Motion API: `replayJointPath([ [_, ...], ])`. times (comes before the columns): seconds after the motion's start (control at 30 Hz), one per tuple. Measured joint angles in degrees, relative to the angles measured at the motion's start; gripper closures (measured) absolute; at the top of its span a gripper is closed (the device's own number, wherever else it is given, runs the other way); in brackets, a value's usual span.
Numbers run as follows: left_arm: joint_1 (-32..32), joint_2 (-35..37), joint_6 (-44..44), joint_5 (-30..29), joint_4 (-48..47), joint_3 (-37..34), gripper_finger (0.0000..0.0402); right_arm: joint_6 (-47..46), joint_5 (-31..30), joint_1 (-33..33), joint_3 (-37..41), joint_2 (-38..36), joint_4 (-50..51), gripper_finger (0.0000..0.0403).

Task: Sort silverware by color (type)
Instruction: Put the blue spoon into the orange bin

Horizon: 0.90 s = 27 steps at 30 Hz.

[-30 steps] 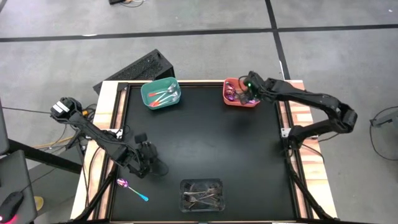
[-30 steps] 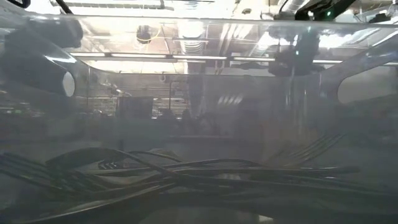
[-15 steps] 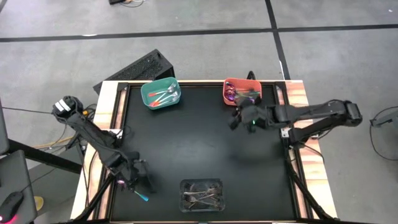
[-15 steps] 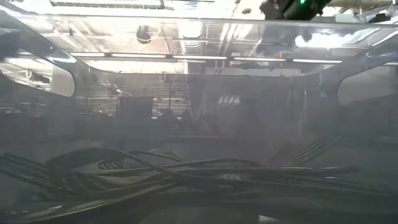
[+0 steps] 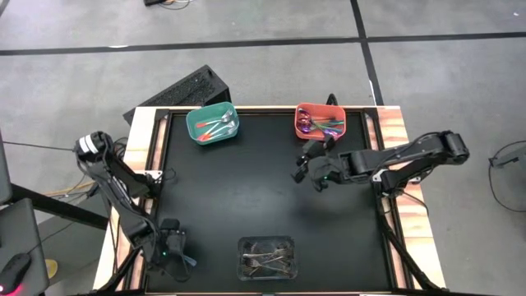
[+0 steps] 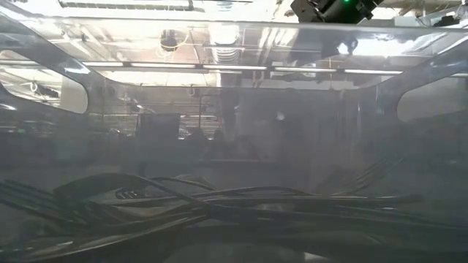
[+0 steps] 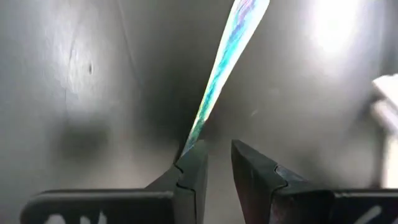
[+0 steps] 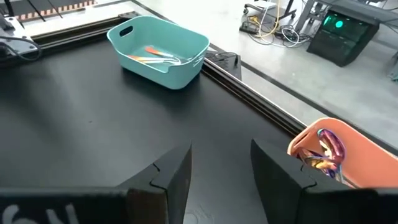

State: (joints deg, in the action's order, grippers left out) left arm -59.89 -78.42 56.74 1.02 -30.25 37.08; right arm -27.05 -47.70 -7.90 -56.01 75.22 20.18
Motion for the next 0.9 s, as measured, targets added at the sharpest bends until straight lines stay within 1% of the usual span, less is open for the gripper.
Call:
replayJointPath([
  [0.13, -1.0, -4.6, -0.8, -0.3, -0.1, 0.4, 0.0342, -0.1, 1.4, 0.0, 0.0, 0.1, -1.3, 0.0221],
  [0.27, -1.2, -6.9, -2.2, -1.2, -0.9, 0.7, 0.0342, -0.1, 3.6, 0.0, 0.0, 0.1, -2.4, 0.0221],
  [0.37, -1.3, -7.0, -2.4, -2.2, -1.9, 1.2, 0.0342, 0.0, 4.8, 0.0, 0.0, 0.1, -2.8, 0.0221],
  [0.47, -1.3, -6.1, -2.5, -3.8, -5.5, 3.4, 0.0342, 0.0, 5.7, 0.0, 0.0, 0.1, -2.8, 0.0221],
  [0.57, -1.6, -5.3, -2.6, -9.8, -10.4, 5.9, 0.0342, 0.0, 5.8, 0.0, 0.0, 0.1, -2.8, 0.0221],
  [0.63, -1.7, -5.2, -2.6, -12.2, -10.5, 7.3, 0.0342, 0.0, 5.8, 0.0, 0.0, 0.1, -2.8, 0.0221],
  [0.9, -1.7, -5.2, -2.5, -13.8, -12.9, 6.8, 0.0342, 0.3, 6.2, -0.3, 0.0, 0.0, -2.7, 0.0221],
])
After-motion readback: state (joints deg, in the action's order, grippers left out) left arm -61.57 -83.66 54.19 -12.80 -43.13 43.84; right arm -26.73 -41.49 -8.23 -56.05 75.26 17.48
